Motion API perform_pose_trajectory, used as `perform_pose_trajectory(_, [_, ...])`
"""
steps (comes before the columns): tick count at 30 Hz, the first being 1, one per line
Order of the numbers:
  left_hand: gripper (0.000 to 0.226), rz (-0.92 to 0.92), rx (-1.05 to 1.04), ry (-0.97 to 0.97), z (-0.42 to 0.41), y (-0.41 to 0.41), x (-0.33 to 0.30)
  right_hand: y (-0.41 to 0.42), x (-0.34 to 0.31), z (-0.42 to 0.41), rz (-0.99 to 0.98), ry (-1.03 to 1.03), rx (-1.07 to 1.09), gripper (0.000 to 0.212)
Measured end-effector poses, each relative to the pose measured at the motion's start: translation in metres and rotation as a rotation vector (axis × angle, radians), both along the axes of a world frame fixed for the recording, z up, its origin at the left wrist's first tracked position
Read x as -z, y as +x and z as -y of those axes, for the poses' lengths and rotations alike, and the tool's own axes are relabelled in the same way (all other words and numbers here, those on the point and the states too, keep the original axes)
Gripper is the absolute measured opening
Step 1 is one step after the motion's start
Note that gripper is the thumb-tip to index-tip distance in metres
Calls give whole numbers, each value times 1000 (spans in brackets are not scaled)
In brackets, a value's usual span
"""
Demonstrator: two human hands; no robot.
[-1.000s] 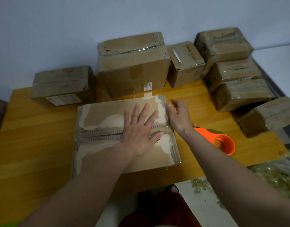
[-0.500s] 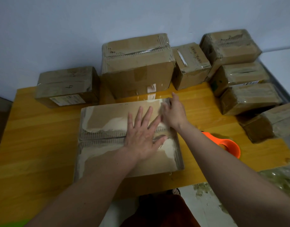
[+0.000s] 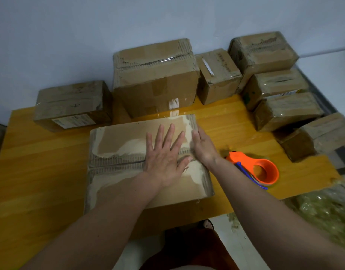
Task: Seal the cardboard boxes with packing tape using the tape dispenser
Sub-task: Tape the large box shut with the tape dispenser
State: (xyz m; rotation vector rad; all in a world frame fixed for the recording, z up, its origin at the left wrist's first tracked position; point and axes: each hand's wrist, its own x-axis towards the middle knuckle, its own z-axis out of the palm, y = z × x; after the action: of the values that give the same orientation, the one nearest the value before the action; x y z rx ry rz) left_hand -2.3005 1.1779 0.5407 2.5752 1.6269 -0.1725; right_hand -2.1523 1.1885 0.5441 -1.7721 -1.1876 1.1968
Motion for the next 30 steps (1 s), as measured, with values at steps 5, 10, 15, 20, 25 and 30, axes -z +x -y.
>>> perform_pose_trajectory(5, [75, -13, -3, -6, 1, 2, -3, 1, 4, 47, -20, -7, -49, 52])
perform_pose_trajectory(10, [76, -26, -1, -15, 0, 2, -3, -6, 2, 105, -35, 95, 7, 48])
perform_pose_trajectory(15, [77, -29, -2, -29, -1, 2, -1, -35, 9, 148, -150, 161, 371, 40])
perform_pose_trajectory(20, [75, 73, 88, -92, -5, -12, -9, -34, 4, 142, -122, 179, 471, 37])
perform_pose_trajectory(25, [88, 199, -524, 116, 1, -107, -18, -17, 3, 119, -63, 143, 403, 38])
perform_pose_trajectory(30, [78, 873, -1036, -217, 2, -163, -20, -21, 0, 84, -158, 92, 385, 40])
